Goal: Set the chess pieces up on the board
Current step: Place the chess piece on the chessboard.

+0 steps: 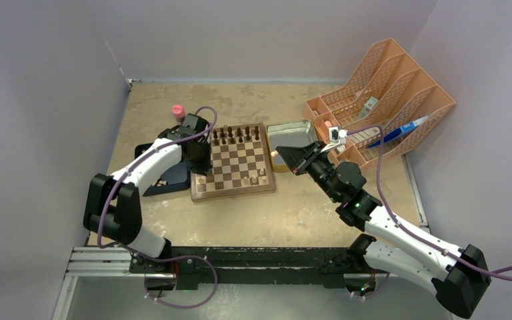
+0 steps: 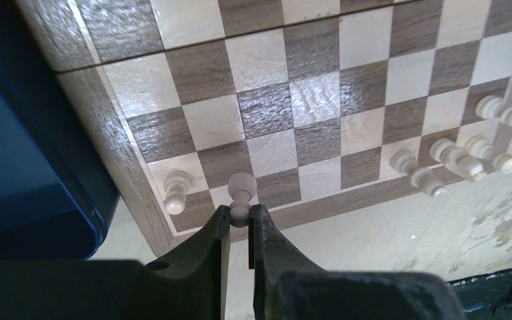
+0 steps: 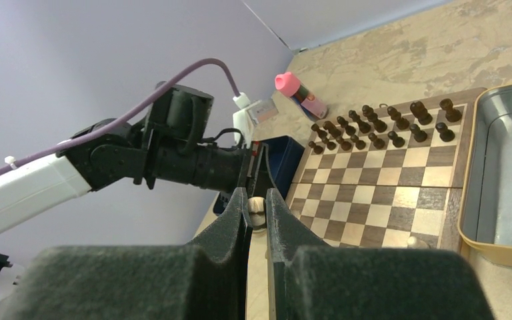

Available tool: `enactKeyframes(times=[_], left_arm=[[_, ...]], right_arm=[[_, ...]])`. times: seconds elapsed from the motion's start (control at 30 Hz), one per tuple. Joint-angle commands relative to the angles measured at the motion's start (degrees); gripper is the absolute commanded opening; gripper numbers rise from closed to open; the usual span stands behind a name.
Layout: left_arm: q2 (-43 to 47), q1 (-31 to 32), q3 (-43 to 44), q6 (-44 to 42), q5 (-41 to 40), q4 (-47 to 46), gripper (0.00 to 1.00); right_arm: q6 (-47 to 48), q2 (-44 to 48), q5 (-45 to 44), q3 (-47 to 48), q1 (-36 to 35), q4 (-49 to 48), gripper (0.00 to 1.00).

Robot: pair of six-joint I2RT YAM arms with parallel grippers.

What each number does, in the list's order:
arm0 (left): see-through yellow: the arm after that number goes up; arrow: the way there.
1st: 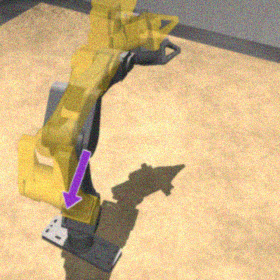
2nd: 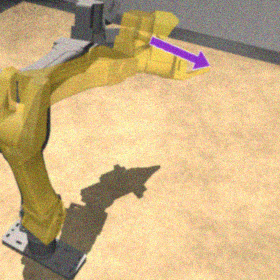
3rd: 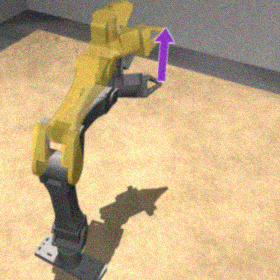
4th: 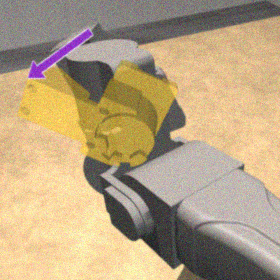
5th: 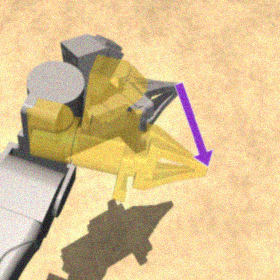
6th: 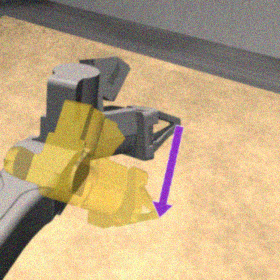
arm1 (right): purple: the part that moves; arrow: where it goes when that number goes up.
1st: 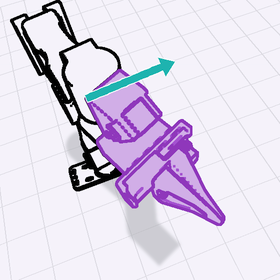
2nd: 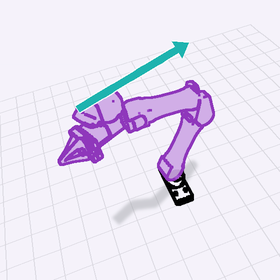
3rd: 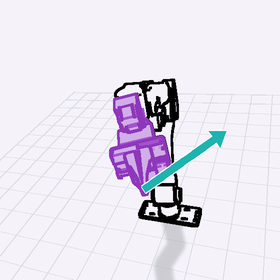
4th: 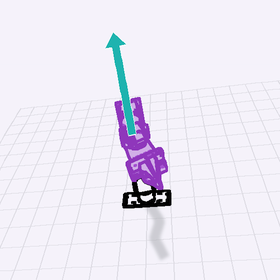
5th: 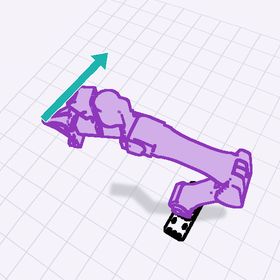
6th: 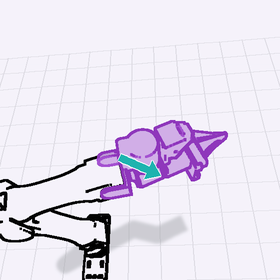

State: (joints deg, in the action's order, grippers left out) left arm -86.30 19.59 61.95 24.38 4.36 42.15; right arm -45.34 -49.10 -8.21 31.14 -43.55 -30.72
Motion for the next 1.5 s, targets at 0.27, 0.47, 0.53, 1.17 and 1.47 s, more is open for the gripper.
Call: enactKeyframes(times=[0.27, 0.47, 0.53, 1.17, 1.47], left_arm=[[-4.02, 1.21, 2.94, -3.71, 1.55, 2.94, 0.0], [-5.81, 1.39, 4.32, -4.25, 0.7, 2.88, 0.0], [-6.24, 1.49, 4.61, -4.41, -0.19, 3.08, 0.0], [-7.3, 2.53, 4.84, -4.43, -3.27, 3.52, 0.05], [-7.57, 3.12, 4.69, -4.34, -4.0, 3.29, 0.09]], right_arm=[[1.25, -0.26, -0.74, 1.12, -0.04, -3.44, 0.0], [1.73, -0.52, -1.09, 1.74, -0.01, -3.31, 0.01], [1.9, -0.53, -1.22, 1.93, -0.02, -3.2, 0.01], [2.19, -0.82, -1.9, 2.0, 0.01, -3.37, 0.02], [2.01, -0.43, -1.65, 2.0, -0.01, -3.32, 0.02]])
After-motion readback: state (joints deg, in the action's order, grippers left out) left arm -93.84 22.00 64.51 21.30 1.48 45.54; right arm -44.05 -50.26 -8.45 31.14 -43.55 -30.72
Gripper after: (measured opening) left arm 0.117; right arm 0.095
